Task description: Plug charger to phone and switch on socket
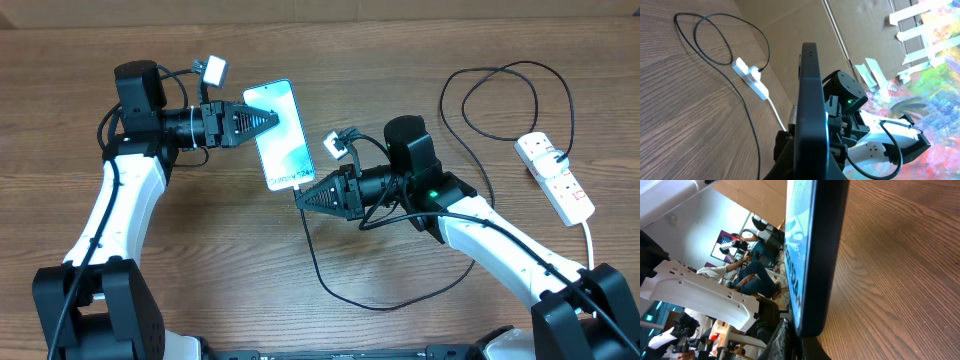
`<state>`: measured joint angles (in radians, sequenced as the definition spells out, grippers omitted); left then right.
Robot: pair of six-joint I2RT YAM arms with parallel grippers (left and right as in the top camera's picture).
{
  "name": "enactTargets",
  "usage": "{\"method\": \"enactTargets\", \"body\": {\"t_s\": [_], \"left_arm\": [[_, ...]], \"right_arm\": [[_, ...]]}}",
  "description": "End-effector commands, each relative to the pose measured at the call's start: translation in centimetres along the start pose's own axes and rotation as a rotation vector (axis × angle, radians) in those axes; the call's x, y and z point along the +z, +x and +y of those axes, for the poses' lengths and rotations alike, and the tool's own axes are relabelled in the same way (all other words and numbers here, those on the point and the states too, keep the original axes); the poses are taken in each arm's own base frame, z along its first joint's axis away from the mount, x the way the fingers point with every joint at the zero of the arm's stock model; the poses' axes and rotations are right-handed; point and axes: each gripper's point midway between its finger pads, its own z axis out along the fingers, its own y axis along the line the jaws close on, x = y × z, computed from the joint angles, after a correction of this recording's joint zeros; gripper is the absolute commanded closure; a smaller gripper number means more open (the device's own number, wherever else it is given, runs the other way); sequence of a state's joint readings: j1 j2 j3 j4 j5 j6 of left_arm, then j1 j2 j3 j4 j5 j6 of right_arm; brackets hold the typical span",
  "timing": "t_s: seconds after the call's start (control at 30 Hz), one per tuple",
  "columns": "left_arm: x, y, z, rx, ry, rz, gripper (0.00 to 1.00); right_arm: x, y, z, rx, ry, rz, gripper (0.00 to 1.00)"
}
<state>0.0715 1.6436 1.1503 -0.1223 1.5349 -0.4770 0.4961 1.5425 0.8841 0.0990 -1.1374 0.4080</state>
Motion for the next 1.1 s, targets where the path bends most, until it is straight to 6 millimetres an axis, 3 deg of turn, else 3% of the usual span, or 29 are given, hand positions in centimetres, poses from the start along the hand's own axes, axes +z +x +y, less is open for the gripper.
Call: {"method": "enactTargets", "body": {"t_s": [0.0,0.7,1.07], "left_arm": [[0.2,0.2,-1.3,0.007,0.044,0.028,0.96],[0.2,0.2,-1.3,-0.019,0.044,0.028,0.96],[1.3,0.6,-1.3,0.001,0.042,0.047,0.96]], "right_arm": [[-0.1,0.0,0.0,-0.012,-0.012,0.003,0.96],[-0.1,-0.1,-0.1,-0.015,-0.006,-0.002,0.96],[0.0,-0.3,0.1,-0.009,-0.011,-0.008,0.96]]}}
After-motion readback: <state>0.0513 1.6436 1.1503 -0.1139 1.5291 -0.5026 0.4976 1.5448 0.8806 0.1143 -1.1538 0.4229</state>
